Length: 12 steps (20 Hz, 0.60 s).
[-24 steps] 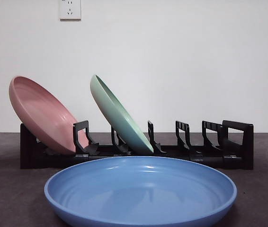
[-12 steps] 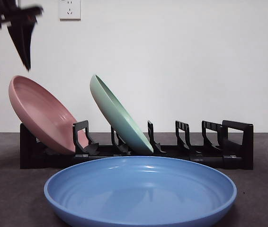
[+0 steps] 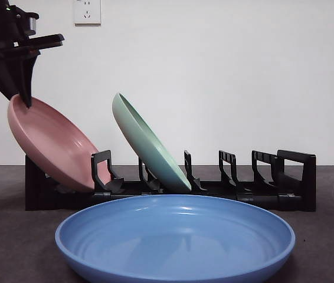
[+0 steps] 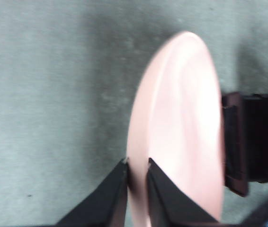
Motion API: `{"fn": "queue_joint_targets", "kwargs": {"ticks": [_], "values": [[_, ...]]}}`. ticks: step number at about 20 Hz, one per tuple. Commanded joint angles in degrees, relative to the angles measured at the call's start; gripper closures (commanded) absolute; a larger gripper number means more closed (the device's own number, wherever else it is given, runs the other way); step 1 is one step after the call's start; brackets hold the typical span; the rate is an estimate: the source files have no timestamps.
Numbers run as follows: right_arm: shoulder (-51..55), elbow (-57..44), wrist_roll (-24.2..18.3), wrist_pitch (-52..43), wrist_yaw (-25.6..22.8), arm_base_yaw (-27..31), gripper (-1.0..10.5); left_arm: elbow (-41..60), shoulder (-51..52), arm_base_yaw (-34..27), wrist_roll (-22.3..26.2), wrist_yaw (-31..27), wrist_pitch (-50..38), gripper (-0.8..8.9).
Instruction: Place the plate
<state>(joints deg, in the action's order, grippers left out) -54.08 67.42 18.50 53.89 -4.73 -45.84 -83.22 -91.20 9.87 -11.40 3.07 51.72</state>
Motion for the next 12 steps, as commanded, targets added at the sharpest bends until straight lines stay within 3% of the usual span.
{"fn": "queue_joint_targets", "kwargs": {"ticks": [1, 3, 8, 12], "values": [[-0.44, 1.07, 0.72, -0.26, -0.31, -0.46, 7.0, -2.10, -0.74, 0.28, 0.44, 0.92, -0.20, 7.96], [-0.44, 1.07, 0.68, -0.22, -0.28, -0.46, 7.0, -3.63, -0.63, 0.28, 1.05, 0.59, 0.90, 7.96], [-0.44, 1.07, 0.50, -0.15, -1.05, -0.46, 7.0, -10.78, -0.11, 0.13, 3.76, -7.04, 9.01, 7.96], [-0.44, 1.07, -1.53, 0.96, -8.15, -0.44, 7.0, -13.38, 3.37, -0.94, 4.76, -8.92, 14.99, 7.96]]}}
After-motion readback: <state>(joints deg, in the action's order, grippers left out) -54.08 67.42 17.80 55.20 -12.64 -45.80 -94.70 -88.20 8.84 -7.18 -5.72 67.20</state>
